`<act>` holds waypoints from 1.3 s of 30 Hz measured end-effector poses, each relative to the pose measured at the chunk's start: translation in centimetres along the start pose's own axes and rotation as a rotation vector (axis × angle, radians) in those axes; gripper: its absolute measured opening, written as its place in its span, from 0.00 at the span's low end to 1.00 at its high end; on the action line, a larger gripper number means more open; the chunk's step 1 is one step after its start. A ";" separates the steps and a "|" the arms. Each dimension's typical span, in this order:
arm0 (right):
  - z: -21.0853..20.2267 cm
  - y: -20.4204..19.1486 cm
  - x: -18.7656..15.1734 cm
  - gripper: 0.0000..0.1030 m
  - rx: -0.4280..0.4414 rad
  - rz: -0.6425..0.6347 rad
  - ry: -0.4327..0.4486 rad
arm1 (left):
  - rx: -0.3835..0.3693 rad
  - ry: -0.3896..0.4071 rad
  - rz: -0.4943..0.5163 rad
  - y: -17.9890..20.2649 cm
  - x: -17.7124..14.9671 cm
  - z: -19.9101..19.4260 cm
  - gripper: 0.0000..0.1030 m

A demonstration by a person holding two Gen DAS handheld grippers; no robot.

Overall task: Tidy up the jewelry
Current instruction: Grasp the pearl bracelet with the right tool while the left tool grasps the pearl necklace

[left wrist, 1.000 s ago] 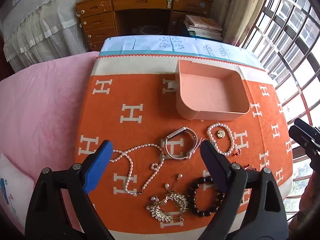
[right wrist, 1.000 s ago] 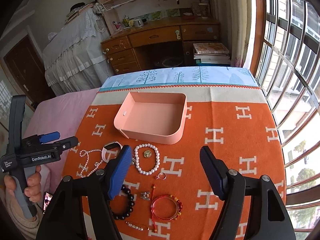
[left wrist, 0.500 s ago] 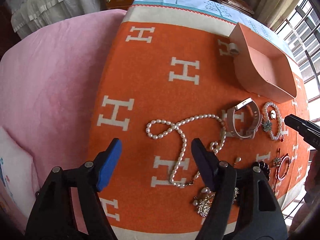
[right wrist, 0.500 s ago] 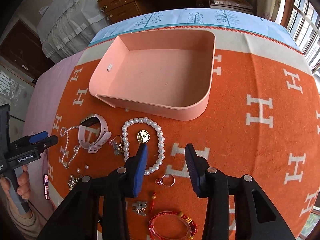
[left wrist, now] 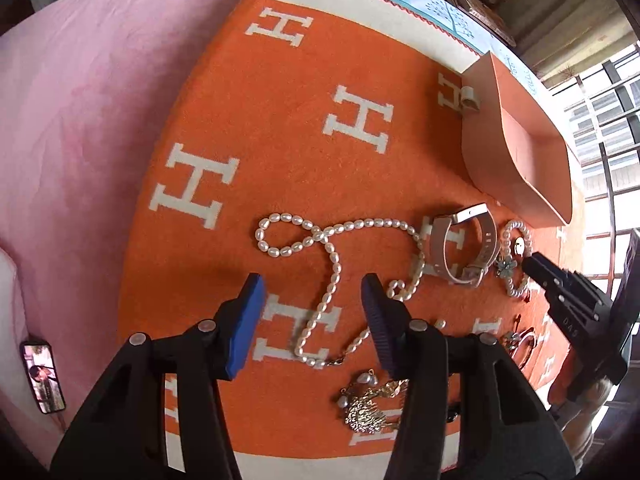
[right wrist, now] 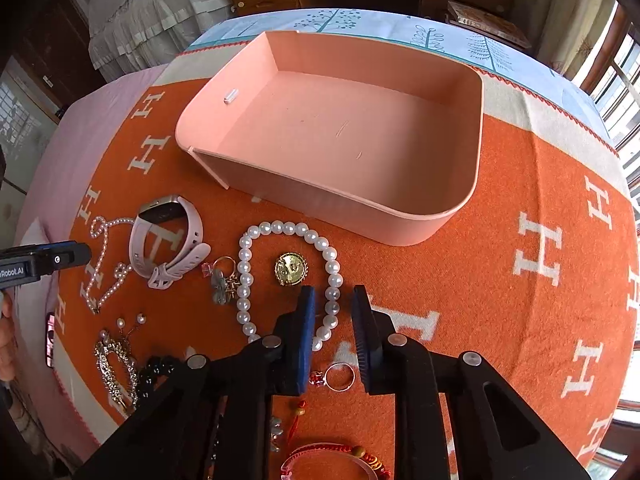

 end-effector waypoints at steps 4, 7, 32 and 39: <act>-0.1 -0.4 -0.6 0.17 0.009 -0.005 0.001 | -0.027 -0.012 -0.068 -0.1 0.9 0.8 0.38; -0.2 -1.0 -1.2 0.17 0.023 -0.003 0.001 | -0.060 -0.026 -0.107 0.0 1.3 1.1 0.38; -3.2 2.2 -2.9 0.17 0.080 0.013 0.020 | 0.109 0.063 -0.045 2.1 4.9 1.7 0.27; -3.5 2.8 -2.8 0.17 0.131 0.048 0.025 | 0.133 0.091 0.017 2.2 5.0 1.7 0.03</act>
Point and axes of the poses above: each gripper's, at about its wrist camera, not at the fingertips, and z roughly the way its jaws point, y to its right, x to its top, the point moved 10 cm from there along z, roughly the way its jaws point, and after that the axes turned 6 degrees about x, right-handed, at the moved point
